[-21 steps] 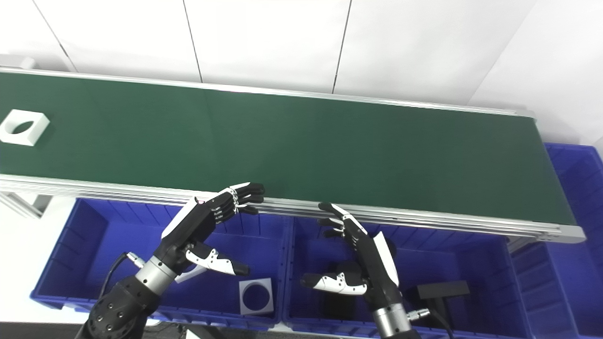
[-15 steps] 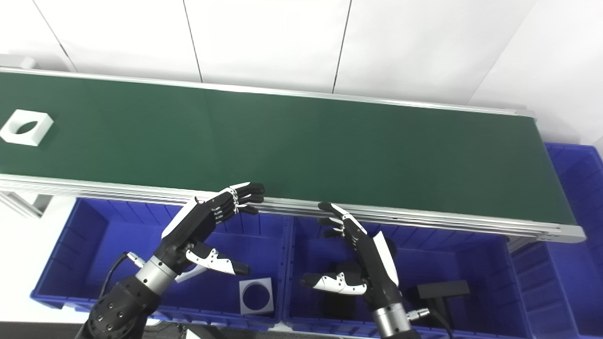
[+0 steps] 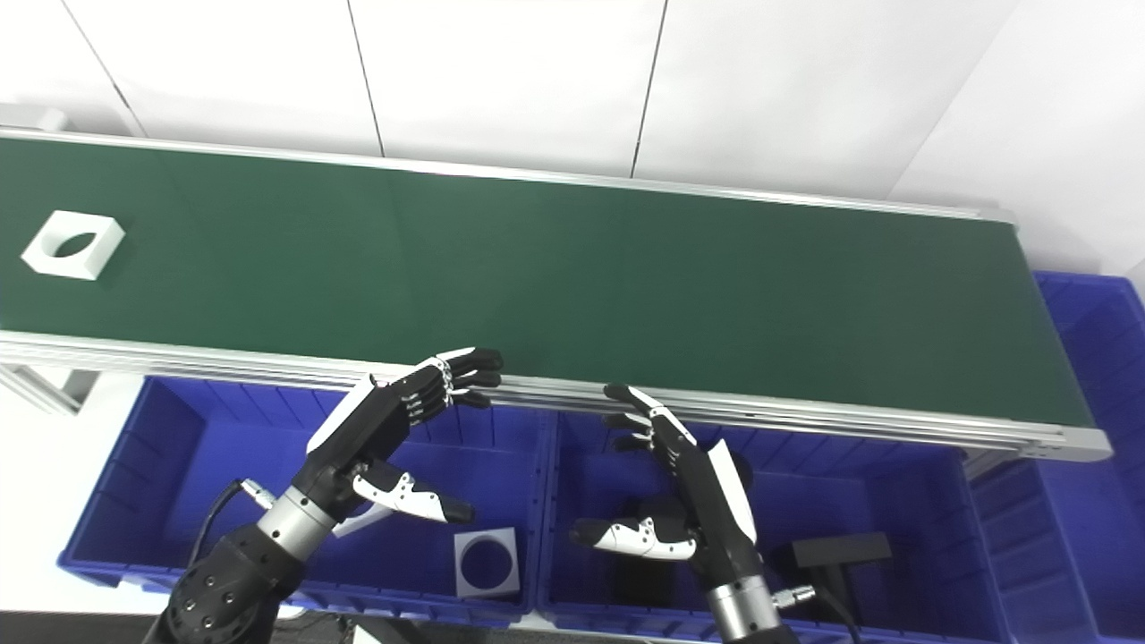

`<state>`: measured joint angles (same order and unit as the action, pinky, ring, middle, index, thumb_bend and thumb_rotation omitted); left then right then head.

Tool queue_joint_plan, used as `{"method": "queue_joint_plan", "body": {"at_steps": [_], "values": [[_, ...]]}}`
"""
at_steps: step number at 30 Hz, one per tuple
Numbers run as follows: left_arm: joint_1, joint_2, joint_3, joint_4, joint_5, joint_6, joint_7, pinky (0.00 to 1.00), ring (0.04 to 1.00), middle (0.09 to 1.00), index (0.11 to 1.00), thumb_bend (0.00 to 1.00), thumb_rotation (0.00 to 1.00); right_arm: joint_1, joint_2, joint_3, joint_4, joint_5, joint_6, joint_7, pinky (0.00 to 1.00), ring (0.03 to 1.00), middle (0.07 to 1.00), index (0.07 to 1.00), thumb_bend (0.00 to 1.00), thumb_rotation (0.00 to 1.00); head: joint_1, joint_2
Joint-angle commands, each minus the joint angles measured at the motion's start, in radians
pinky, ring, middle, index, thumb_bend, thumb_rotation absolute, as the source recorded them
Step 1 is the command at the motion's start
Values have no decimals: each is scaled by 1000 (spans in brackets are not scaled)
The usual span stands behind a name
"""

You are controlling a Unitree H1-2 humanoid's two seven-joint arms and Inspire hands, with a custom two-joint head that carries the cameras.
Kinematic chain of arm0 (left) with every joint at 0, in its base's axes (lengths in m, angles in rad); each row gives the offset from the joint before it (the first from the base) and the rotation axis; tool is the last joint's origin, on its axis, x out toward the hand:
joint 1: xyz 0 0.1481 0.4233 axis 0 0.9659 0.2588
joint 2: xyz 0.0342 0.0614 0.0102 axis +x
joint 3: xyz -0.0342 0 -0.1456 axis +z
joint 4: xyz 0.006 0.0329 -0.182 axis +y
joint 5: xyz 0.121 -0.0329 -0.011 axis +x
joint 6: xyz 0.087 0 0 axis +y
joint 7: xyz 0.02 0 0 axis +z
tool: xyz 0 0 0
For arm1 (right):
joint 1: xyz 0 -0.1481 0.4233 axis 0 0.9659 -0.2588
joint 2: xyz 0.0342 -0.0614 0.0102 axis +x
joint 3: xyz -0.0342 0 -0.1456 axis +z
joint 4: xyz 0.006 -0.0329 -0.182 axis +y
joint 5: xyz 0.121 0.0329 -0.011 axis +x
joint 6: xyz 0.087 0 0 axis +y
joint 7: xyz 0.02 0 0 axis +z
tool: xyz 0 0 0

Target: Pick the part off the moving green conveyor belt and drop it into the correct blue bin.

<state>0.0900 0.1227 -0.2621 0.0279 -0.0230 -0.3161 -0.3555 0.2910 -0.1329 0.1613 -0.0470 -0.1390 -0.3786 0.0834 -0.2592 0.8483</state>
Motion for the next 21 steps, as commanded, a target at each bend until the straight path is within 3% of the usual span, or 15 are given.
{"method": "queue_joint_plan", "body": {"at_steps": [1, 10, 21], "values": [[-7, -1, 0, -19, -11, -29, 0, 748, 824, 861, 837, 1000, 228, -7, 3, -2, -22, 3, -30, -1, 674, 773, 884, 836, 1000, 424, 0, 0], [-3, -8, -8, 4, -3, -43, 2, 755, 823, 861, 840, 1000, 227, -7, -2, -7, 10, 14, -58, -2, 668, 769, 884, 834, 1000, 427, 57, -38], [-8, -56, -44, 133, 79, -127, 42, 761, 837, 875, 832, 1000, 266, -7, -62, -10, 111, 60, -91, -15, 677, 789, 890, 838, 1000, 429, 238, -180]]}}
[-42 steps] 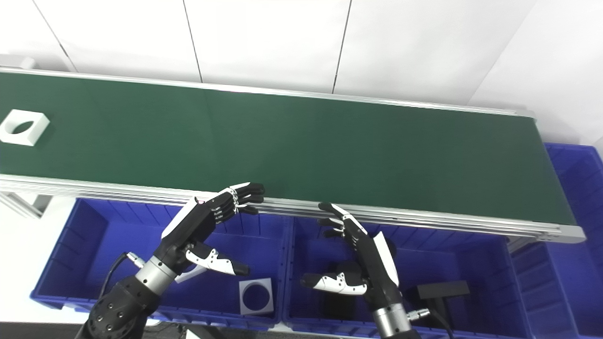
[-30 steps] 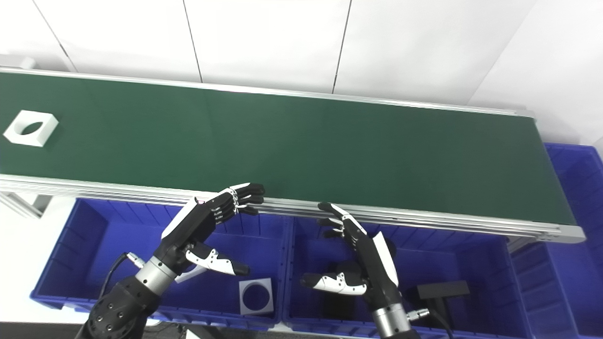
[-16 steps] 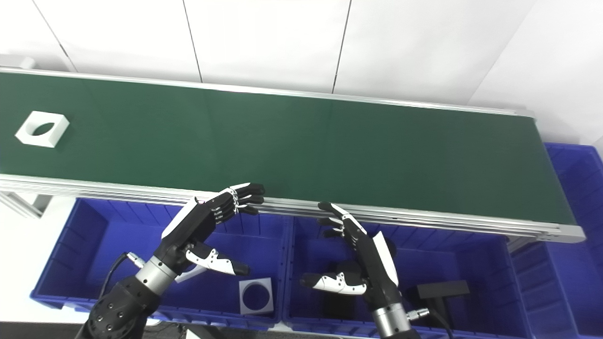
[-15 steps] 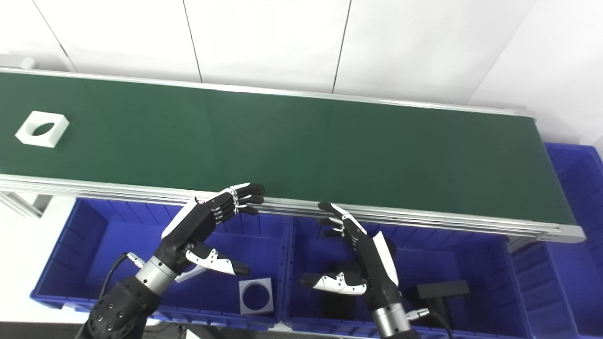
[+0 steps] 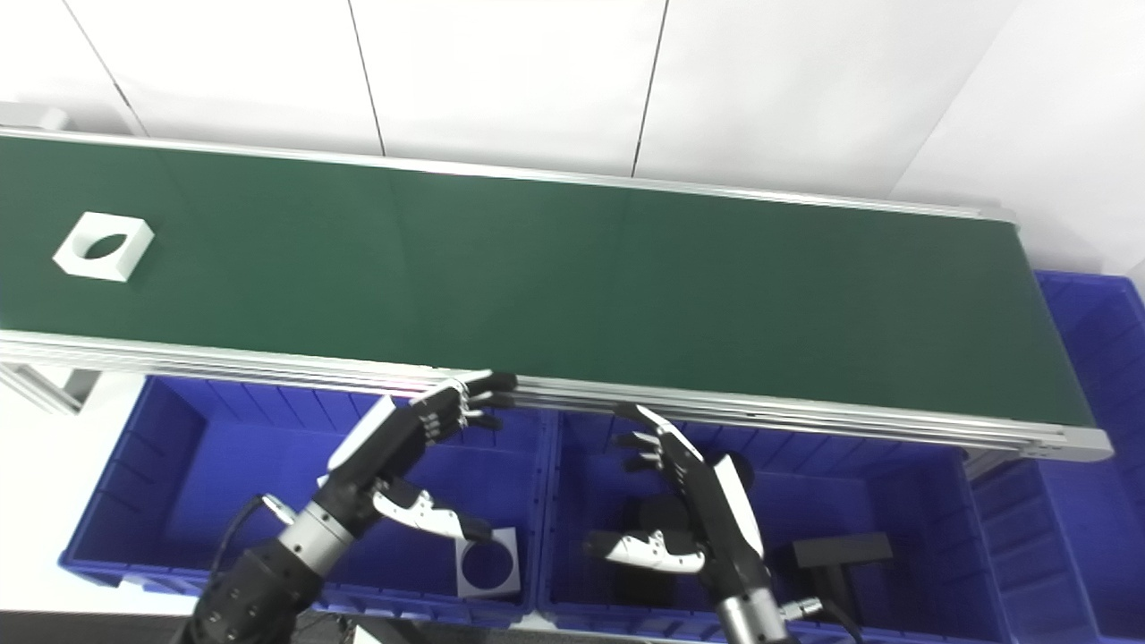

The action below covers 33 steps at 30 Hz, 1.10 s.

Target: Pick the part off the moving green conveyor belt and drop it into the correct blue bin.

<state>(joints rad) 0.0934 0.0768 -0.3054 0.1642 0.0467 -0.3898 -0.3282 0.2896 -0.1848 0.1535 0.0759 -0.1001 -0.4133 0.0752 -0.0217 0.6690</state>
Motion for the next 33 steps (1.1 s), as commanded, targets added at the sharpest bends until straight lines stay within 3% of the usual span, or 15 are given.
{"method": "queue_joint_plan", "body": {"at_steps": [1, 4, 12, 30, 33], "values": [[-13, -14, -3, 8, 14, -61, 18, 763, 839, 877, 830, 1000, 264, -7, -16, -1, -5, 28, -57, -7, 680, 792, 891, 837, 1000, 427, 5, -4], [-18, -30, -10, 46, 21, -75, 29, 770, 842, 878, 826, 1000, 256, -12, -31, -2, 30, 49, -57, -4, 685, 794, 892, 835, 1000, 416, 52, -47], [-33, -52, -33, 104, 45, -79, 58, 778, 846, 879, 830, 1000, 241, -32, -55, -16, 98, 87, -57, 20, 695, 805, 900, 839, 1000, 403, 111, -95], [-45, -51, -58, 131, 51, -79, 83, 787, 864, 900, 841, 1000, 203, -40, -35, -62, 120, 103, -57, 77, 692, 796, 905, 841, 1000, 409, 133, -101], [-46, -51, -61, 136, 52, -79, 88, 791, 865, 900, 841, 1000, 210, -42, -33, -67, 126, 109, -57, 85, 690, 795, 904, 842, 1000, 401, 173, -108]]}}
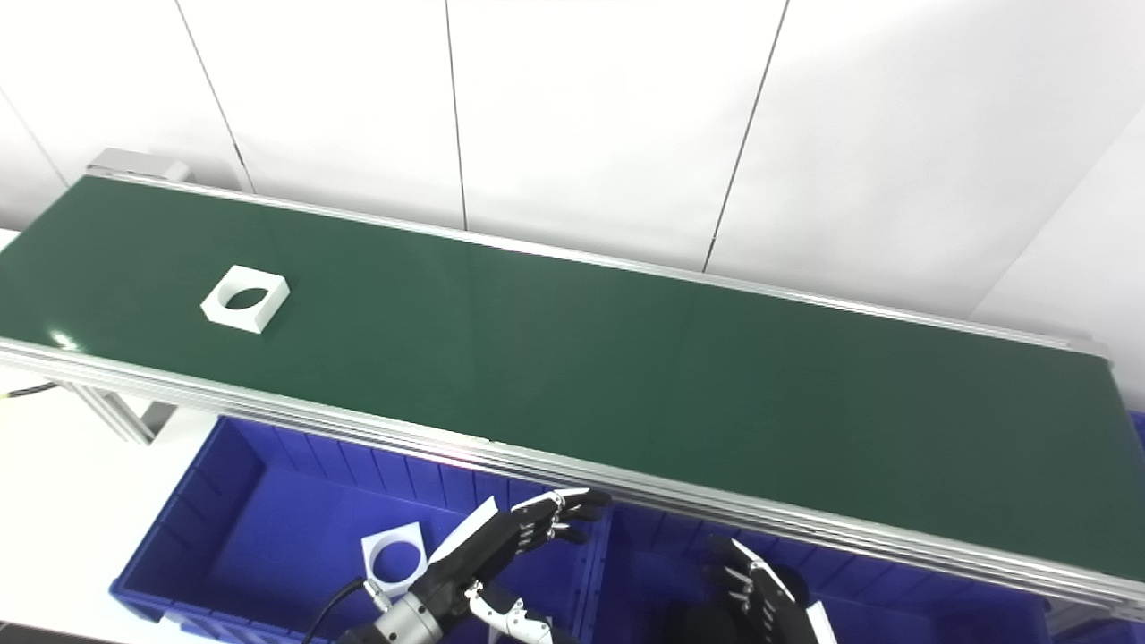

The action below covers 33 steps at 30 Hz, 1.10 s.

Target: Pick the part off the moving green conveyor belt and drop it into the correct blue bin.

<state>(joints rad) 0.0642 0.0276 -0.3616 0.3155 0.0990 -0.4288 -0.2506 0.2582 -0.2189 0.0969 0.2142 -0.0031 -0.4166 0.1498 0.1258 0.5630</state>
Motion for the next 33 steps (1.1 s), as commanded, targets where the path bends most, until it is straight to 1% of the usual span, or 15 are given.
{"method": "queue_joint_plan", "body": {"at_steps": [1, 2, 3, 4, 6, 9, 12, 16, 19, 23, 25, 28, 30, 32, 33], "values": [[-17, -2, -6, -14, 0, -40, 12, 789, 863, 897, 840, 1000, 216, -11, 1, -13, -10, 13, -53, 12, 694, 796, 904, 841, 1000, 397, 26, -2], [-20, -2, -10, -10, 4, -41, 16, 788, 863, 896, 840, 1000, 218, -12, 0, -15, -8, 10, -53, 12, 696, 797, 903, 840, 1000, 396, 52, -5], [-22, -2, -12, -7, 7, -41, 19, 784, 859, 892, 839, 1000, 220, -12, -1, -17, -6, 8, -53, 12, 697, 798, 904, 844, 1000, 401, 52, -5], [-25, -4, -15, -1, 9, -41, 23, 779, 855, 887, 837, 1000, 219, -13, -2, -19, -5, 9, -53, 16, 699, 801, 905, 848, 1000, 405, 74, -10], [-29, -6, -21, 9, 17, -41, 33, 772, 851, 882, 833, 1000, 217, -15, -2, -24, -2, 12, -53, 23, 704, 806, 908, 855, 1000, 411, 88, -11], [-35, -8, -28, 21, 24, -41, 42, 767, 855, 888, 836, 1000, 226, -14, 1, -31, -1, 19, -53, 36, 724, 825, 918, 862, 1000, 421, 78, -9], [-37, -7, -30, 26, 22, -41, 43, 769, 856, 892, 837, 1000, 226, -11, 7, -40, -3, 27, -53, 52, 746, 840, 929, 867, 1000, 410, 71, -8], [-38, -4, -38, 25, 31, -41, 62, 765, 852, 888, 835, 1000, 235, -14, 6, -36, -6, 3, -53, 31, 707, 812, 914, 861, 1000, 418, 67, -7], [-36, -1, -44, 10, 35, -41, 69, 761, 852, 887, 836, 1000, 240, -13, 5, -37, -7, 2, -53, 31, 702, 804, 908, 857, 1000, 421, 66, -3], [-42, -3, -48, -42, 20, -41, 65, 753, 849, 887, 835, 1000, 240, -10, 5, -41, -7, 10, -53, 38, 709, 811, 909, 856, 1000, 426, 61, 0], [-46, -2, -52, -73, 29, -41, 69, 746, 845, 885, 835, 1000, 244, -9, 5, -41, -8, 8, -53, 37, 710, 813, 911, 854, 1000, 427, 63, 0], [-58, -4, -60, -148, 53, -40, 71, 717, 821, 864, 830, 1000, 249, -11, 3, -38, -5, 4, -53, 35, 697, 810, 912, 854, 1000, 427, 64, 0], [-69, -7, -64, -195, 66, -40, 62, 722, 820, 856, 835, 1000, 251, -12, 2, -36, -4, 3, -53, 36, 694, 811, 911, 858, 1000, 428, 64, 0], [-87, -9, -72, -242, 82, -41, 60, 723, 815, 850, 834, 1000, 231, -14, 2, -34, 0, 1, -53, 34, 692, 813, 909, 855, 1000, 427, 65, -5], [-101, -14, -73, -282, 103, -34, 58, 722, 815, 850, 834, 1000, 228, -17, 2, -33, 5, 0, -53, 33, 692, 813, 909, 855, 1000, 427, 67, -14]]}}
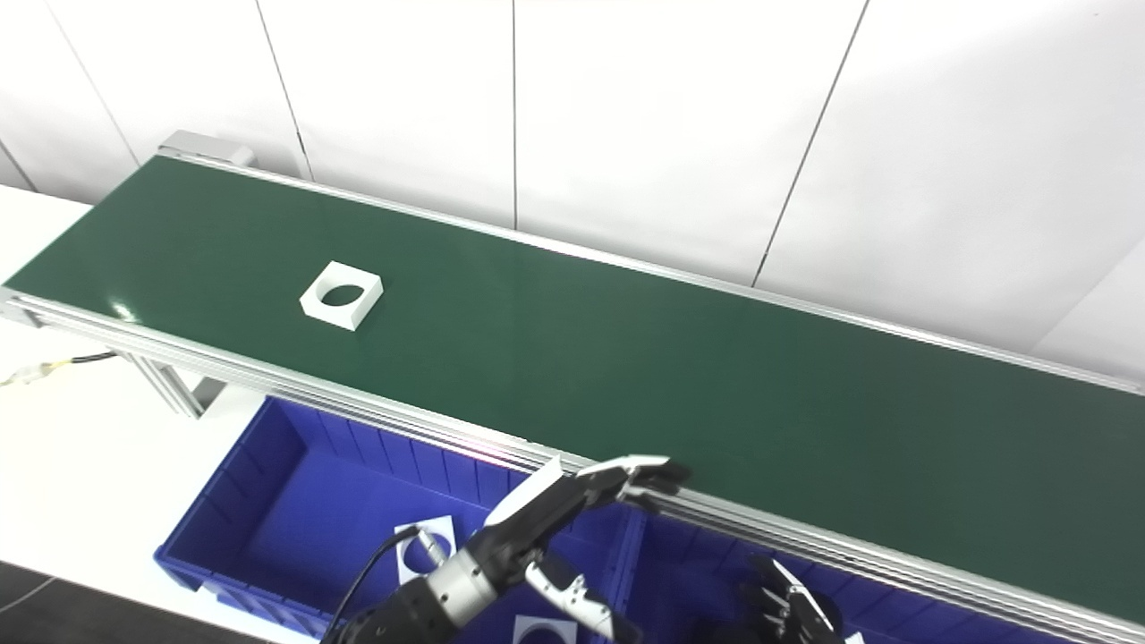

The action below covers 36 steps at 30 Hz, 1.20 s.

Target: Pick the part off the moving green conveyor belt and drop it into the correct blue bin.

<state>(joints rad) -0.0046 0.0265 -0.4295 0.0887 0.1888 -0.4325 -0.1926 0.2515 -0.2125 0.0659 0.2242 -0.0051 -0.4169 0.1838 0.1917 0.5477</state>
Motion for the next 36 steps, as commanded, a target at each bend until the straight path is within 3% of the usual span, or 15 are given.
{"method": "queue_joint_plan", "body": {"at_steps": [1, 6, 12, 20, 27, 36], "values": [[-51, -18, -5, -102, 39, -12, -5, 686, 791, 839, 839, 1000, 204, -14, -5, -4, 1, 4, -53, 1, 686, 816, 911, 855, 1000, 420, 5, -5], [-123, -20, -5, -222, 135, 54, -31, 622, 747, 823, 843, 1000, 191, -28, -2, -16, 28, 21, -53, 18, 682, 819, 916, 857, 1000, 408, 20, -18], [-218, -6, 15, -273, 353, 144, -28, 568, 708, 808, 844, 1000, 204, -48, 6, -32, 59, 27, -53, 36, 698, 818, 907, 851, 1000, 413, 40, -50], [-351, 31, 49, -186, 614, 212, 33, 573, 724, 794, 840, 1000, 163, -50, 10, -44, 76, 29, -53, 51, 708, 818, 912, 862, 1000, 419, 41, -84], [-455, 57, 48, -64, 748, 267, 87, 592, 711, 771, 833, 1000, 129, -44, 18, -55, 70, 33, -53, 63, 709, 821, 909, 862, 1000, 416, 36, -79], [-528, 96, 29, 30, 775, 308, 69, 593, 726, 781, 832, 1000, 118, -39, 23, -49, 63, 18, -53, 50, 700, 806, 905, 858, 1000, 426, 25, -72]]}}
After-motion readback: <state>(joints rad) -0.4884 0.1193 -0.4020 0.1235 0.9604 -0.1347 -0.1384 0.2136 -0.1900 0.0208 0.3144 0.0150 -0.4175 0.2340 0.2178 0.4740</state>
